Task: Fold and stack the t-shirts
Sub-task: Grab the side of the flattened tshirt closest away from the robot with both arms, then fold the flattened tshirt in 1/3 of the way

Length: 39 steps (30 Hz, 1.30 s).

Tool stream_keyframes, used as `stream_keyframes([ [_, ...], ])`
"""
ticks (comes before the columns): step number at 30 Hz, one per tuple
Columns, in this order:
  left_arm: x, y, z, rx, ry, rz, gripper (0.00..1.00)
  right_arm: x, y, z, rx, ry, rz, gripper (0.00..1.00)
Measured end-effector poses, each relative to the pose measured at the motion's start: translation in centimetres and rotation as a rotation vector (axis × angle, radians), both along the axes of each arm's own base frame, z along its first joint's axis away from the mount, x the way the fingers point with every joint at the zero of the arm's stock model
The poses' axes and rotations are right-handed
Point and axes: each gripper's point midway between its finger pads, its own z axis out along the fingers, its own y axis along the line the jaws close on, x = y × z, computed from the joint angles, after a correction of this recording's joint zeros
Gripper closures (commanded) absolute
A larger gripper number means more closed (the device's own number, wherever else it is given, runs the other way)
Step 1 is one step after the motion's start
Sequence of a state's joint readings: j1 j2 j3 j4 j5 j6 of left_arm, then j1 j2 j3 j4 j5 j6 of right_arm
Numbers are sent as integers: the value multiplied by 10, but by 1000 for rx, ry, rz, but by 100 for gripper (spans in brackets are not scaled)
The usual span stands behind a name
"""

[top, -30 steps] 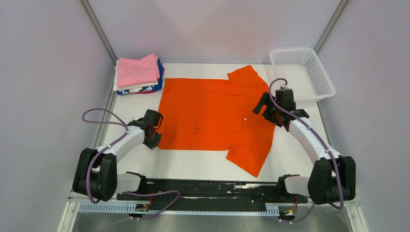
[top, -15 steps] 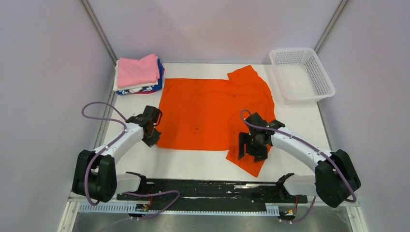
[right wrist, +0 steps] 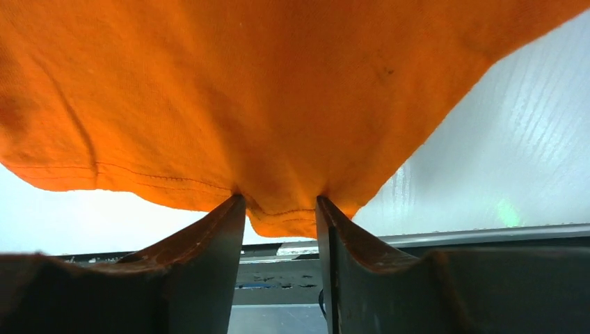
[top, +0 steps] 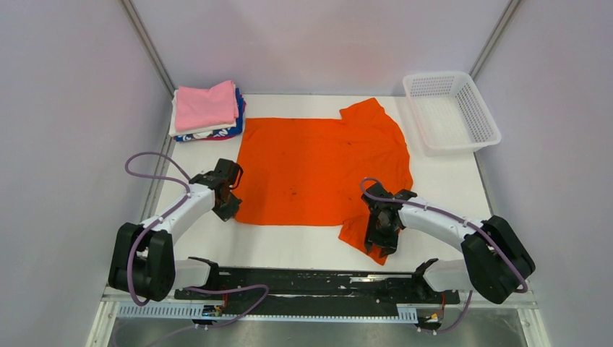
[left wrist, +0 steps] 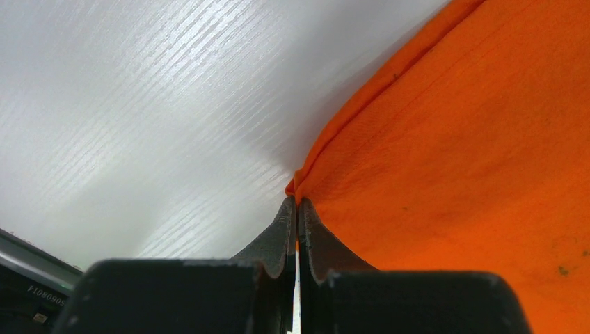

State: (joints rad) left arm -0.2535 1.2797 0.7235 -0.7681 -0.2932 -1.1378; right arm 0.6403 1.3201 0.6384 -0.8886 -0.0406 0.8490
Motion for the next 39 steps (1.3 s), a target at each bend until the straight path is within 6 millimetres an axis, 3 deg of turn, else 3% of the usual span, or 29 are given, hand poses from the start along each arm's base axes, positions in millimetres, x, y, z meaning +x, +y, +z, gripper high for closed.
stream_keyframes([
  [4,-4,0,-4,-2,12,-1,100,0,0,0,-10,3,-32,87],
  [8,-10,1,-4,-1,29,1,100,-1,5,0,1,0,-42,100],
  [17,-44,10,13,4,50,29,100,-39,6,4,57,94,-31,100],
  [22,-50,10,15,-3,55,26,100,-38,7,8,65,103,-21,100],
  [27,-41,4,16,-21,62,16,100,-3,14,21,95,66,-25,100],
  [35,16,-11,34,-48,-4,-13,100,76,19,55,239,-50,-74,100],
  [39,33,-10,36,-62,-19,-5,100,106,17,69,296,-86,-82,100],
])
